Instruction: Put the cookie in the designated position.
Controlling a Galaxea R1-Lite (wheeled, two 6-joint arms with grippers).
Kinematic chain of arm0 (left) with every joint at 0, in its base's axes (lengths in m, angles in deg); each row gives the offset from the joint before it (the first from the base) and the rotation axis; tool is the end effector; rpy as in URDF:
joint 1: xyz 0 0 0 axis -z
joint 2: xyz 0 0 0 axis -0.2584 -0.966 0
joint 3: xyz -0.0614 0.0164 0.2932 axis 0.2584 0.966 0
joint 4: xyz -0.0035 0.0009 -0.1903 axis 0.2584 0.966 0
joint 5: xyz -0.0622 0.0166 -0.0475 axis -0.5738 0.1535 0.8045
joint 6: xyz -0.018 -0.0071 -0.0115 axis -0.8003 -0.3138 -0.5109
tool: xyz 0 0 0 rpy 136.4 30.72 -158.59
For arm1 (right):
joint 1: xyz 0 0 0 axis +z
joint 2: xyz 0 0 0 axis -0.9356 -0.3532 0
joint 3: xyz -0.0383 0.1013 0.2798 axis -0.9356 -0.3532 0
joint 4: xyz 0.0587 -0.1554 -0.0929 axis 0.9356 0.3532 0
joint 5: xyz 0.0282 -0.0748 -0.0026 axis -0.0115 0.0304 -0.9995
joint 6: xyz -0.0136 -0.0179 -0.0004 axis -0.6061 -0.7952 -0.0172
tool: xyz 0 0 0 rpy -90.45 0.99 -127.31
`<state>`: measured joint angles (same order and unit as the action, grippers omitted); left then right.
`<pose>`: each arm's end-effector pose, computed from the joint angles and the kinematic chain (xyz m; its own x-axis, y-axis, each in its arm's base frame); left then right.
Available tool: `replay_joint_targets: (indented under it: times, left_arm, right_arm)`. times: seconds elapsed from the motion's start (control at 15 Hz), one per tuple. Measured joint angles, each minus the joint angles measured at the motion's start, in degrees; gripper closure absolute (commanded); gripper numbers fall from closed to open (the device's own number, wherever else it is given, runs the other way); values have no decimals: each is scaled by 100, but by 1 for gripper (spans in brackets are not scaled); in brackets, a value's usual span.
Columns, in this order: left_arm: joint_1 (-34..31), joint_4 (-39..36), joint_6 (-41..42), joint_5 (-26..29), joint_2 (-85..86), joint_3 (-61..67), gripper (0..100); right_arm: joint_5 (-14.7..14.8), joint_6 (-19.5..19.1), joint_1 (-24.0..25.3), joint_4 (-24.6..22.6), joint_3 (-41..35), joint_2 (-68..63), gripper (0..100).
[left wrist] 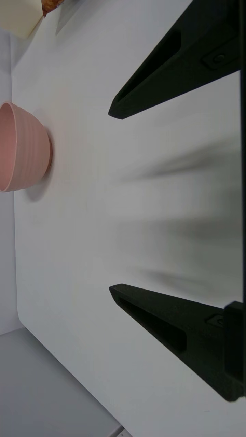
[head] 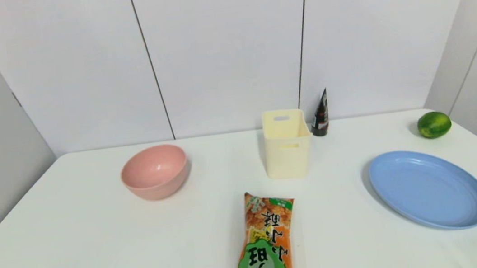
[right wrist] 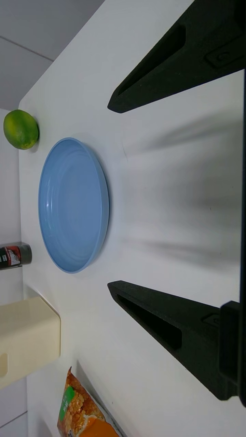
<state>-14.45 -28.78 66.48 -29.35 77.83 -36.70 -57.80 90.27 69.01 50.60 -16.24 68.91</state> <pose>-0.0229 -0.0004 0.0749 0.9995 -0.0320 -0.0045 0.0321 0.9987 0.0391 -0.0230 0.0000 0.0757 1.0000 -0.0085 0.0037 0.0084 0.9997 0.0244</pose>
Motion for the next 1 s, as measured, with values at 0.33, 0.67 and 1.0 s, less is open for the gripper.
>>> replay_joint_targets:
  times: [0.33, 0.67, 1.0]
  left_arm:
    - [0, 0, -22, -33, 0, 0, 0]
    - [0, -12, -226, -132, 0, 0, 0]
    - [-20, -71, -215, -11, -500, -265, 0]
  right_arm:
    - [-2, 0, 0, 0, 0, 0, 0]
    - [0, -2, 0, 0, 0, 0, 0]
    - [0, 0, 0, 0, 0, -2, 0]
